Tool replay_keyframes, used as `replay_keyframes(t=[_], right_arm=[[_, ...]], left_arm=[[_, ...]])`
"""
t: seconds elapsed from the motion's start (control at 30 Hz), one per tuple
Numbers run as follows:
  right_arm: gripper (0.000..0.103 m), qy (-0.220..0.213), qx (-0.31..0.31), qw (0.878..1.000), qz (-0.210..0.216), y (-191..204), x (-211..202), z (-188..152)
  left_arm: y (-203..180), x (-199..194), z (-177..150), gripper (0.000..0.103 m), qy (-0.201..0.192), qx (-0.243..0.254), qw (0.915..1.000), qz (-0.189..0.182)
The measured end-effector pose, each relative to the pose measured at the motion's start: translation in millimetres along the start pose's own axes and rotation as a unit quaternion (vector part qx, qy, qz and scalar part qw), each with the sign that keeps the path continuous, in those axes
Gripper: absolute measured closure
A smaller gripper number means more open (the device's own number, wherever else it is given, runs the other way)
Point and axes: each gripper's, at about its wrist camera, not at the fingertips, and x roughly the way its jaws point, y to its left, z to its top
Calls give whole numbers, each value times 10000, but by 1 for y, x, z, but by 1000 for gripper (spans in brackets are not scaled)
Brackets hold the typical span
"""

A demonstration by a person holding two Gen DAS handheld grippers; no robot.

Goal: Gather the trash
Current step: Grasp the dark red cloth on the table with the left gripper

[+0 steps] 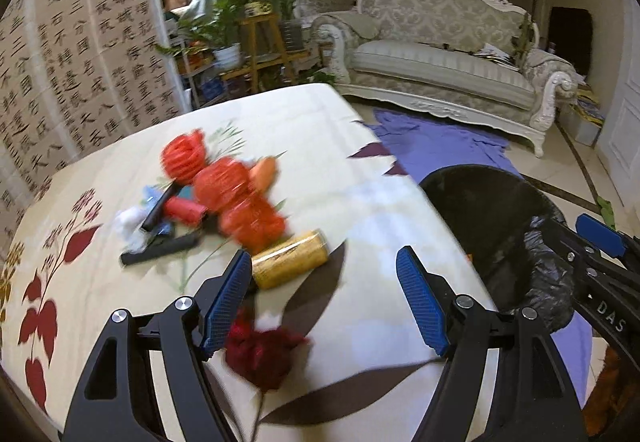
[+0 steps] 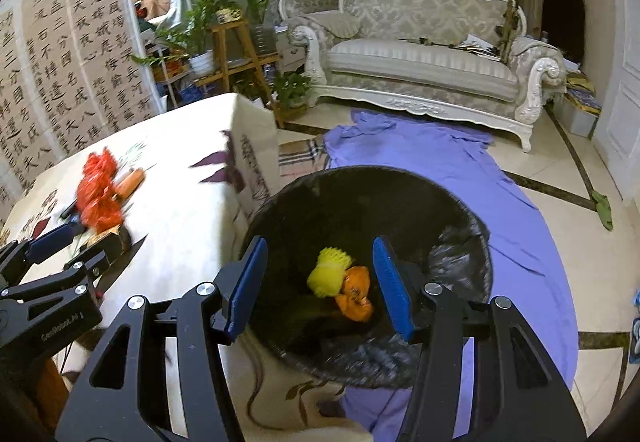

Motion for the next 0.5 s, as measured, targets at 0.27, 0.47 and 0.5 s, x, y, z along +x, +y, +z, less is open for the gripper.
replay_keyframes(t=[0.27,0.47,0.5], right_arm=[[49,20,-159,9997,191,19,-14,-16],[49,76,-266,9992,303,33,-14,-20],[49,86,-283,9990,323,35,-14,-21]], left_arm=[[17,-5,-24,30,95,-162,9997,184],[28,1,-39,31,300,-280,9990,182],[30,2,-40,31,348,-327,9987,160]])
